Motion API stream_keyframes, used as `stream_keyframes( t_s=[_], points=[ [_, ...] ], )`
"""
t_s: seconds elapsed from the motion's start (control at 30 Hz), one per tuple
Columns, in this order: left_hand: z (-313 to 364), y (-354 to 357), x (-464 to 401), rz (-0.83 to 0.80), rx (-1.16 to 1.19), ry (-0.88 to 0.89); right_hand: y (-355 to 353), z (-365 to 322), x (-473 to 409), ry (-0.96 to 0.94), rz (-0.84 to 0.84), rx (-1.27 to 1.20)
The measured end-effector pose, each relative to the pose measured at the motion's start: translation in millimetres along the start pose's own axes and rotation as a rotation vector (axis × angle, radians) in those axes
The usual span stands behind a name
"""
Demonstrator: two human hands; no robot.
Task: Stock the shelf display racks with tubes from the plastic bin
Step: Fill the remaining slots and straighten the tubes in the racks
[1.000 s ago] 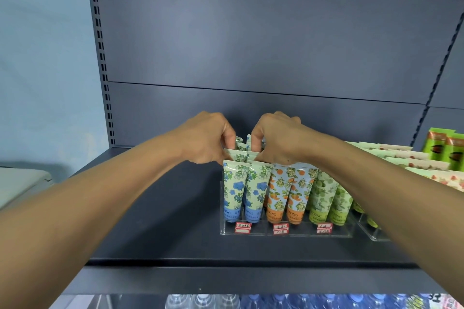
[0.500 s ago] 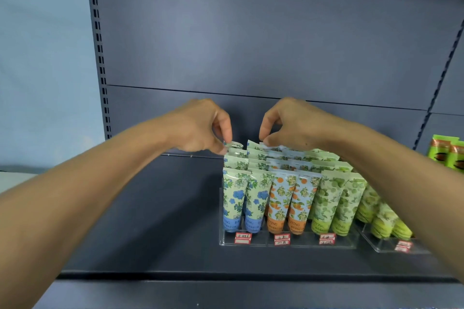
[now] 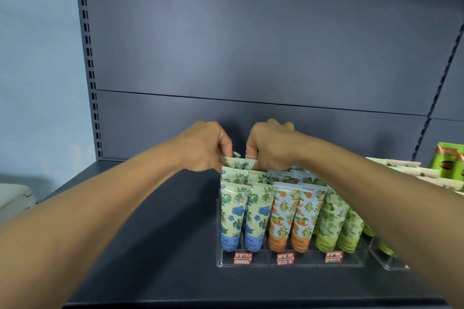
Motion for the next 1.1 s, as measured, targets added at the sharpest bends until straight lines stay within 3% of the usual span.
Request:
stream_keyframes(
  t_s=[0.97,1.1],
  points=[
    [1.5,-4.9,7.1,0.017,-0.02,0.001,-0.9,3.9,2.4,0.009,0.041,-0.098],
    [-1.9,-21.0,6.4,0.028,-0.074,-0.007,-19.9,18.1,8.5,0.054,0.067,-0.249]
  ],
)
Point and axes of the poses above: each hand's wrist, its own x-axis away from the middle knuckle, its own y-axis out of the palm, z = x × y, the point moved 10 cm from there along -x, towards the middle knuckle, and after that the axes turned 2 degrees about x, right-handed, at the moved point
